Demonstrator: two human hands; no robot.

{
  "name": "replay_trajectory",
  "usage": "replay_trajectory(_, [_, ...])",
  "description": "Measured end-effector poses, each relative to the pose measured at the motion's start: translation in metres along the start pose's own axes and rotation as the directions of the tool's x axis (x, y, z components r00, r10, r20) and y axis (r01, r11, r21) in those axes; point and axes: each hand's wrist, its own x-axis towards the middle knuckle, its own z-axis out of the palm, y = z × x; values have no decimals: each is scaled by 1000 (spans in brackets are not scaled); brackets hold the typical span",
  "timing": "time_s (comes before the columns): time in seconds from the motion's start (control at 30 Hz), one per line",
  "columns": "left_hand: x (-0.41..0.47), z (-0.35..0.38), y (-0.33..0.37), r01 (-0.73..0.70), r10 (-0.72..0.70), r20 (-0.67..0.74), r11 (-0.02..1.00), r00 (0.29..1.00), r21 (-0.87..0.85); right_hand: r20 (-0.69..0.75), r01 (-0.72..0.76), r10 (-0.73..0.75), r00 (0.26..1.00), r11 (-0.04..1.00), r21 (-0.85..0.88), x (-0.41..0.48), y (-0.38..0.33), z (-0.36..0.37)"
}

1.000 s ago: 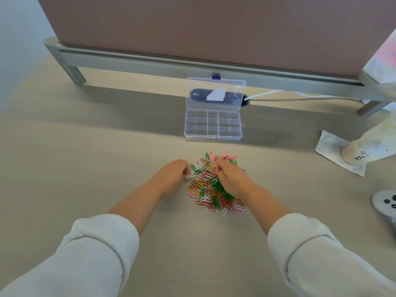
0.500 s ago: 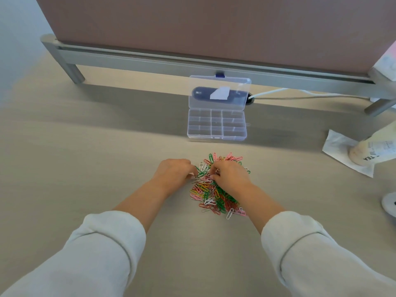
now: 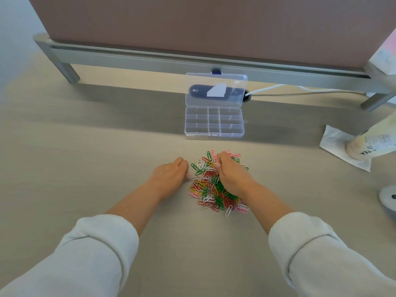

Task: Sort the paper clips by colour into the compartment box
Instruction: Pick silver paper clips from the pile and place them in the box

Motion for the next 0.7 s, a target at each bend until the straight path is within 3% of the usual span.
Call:
replay_trajectory(0.27, [-2,-3,22,-12,10,-10,969,1000,-248,20,16,-19,1000,993,117,-12,7,-3])
replay_trajectory(0.4, [0,0,25,-62,49,-52,957,997,-283,17,25,-25,1000,999,-29,-7,0,-3])
replay_trajectory(0.5, [3,3,25,-27,-15,-115,935,993,-354,-24,48,-53,998,986,-162,-4,-3,-1])
replay_trajectory(0.57, [2,5,27,3,-47,-117,936,992,-353,-29,54,-62,998,976,-212,-3,1,0])
replay_trajectory(0.7, [0,8,30,-48,4,-221,979,975,-196,-19,44,-50,999,973,-228,-2,8,-1])
